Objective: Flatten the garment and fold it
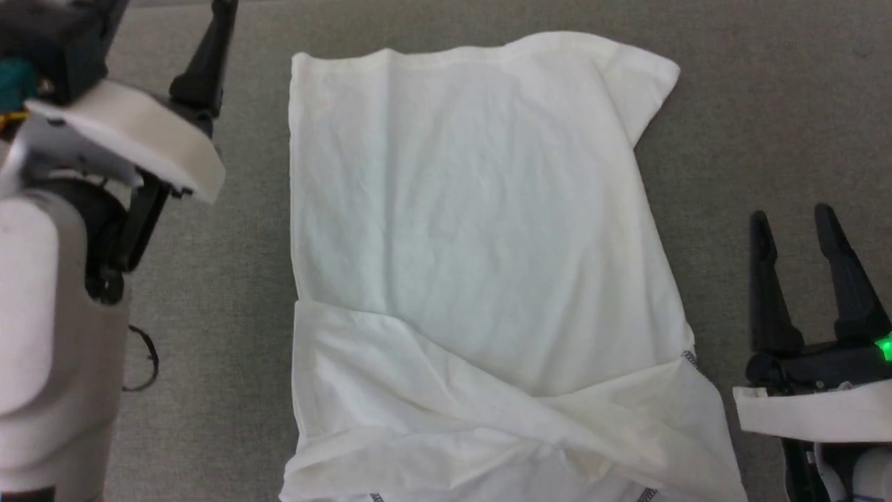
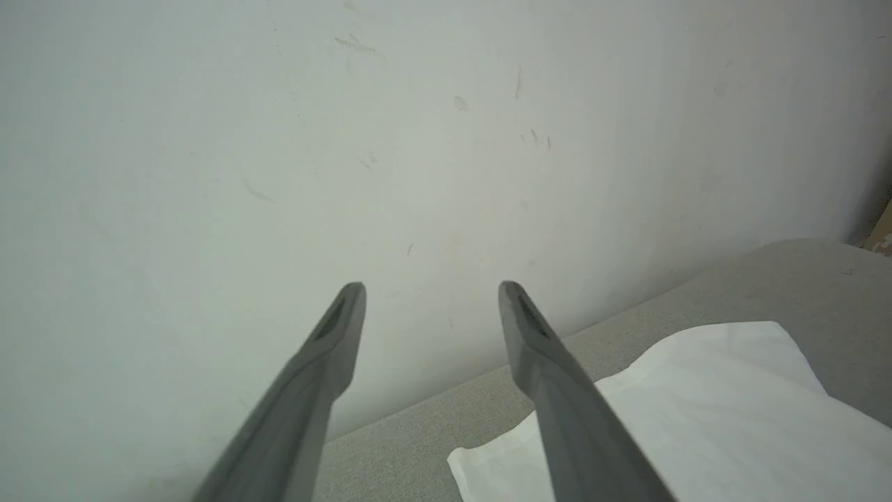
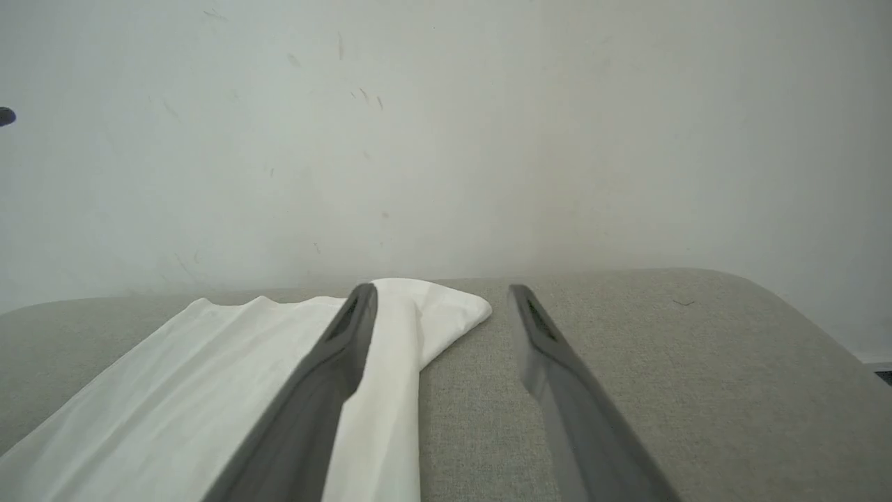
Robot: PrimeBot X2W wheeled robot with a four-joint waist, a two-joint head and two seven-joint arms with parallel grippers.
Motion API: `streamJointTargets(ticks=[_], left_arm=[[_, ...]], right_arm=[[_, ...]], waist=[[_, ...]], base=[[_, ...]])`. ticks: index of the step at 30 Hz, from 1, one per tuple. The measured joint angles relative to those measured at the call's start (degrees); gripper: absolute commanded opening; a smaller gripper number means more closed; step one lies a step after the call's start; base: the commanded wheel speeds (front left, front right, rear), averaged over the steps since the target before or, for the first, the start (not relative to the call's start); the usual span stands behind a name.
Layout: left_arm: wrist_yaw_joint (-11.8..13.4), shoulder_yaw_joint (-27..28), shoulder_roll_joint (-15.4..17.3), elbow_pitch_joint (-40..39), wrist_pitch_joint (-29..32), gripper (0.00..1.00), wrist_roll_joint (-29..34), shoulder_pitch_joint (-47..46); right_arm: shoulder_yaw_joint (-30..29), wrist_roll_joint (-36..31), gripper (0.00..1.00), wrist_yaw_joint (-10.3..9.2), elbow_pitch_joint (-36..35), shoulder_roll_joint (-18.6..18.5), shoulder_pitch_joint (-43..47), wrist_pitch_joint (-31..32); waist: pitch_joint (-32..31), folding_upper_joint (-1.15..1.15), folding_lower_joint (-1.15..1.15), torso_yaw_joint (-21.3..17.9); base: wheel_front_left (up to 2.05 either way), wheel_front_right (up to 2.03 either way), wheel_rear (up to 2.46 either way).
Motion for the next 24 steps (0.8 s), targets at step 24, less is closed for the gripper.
streamJointTargets(ticks=[24], left_arm=[[-0.6, -11.0, 6.4, 20.8, 26.3, 0.94, -13.1, -20.4]], right_arm=[[1.8, 0.2, 1.00, 0.00, 1.8, 0.0, -5.1, -0.7]], waist=[[17.3, 0.00, -0.02, -5.4]], base=[[0.00, 0.00, 0.00]])
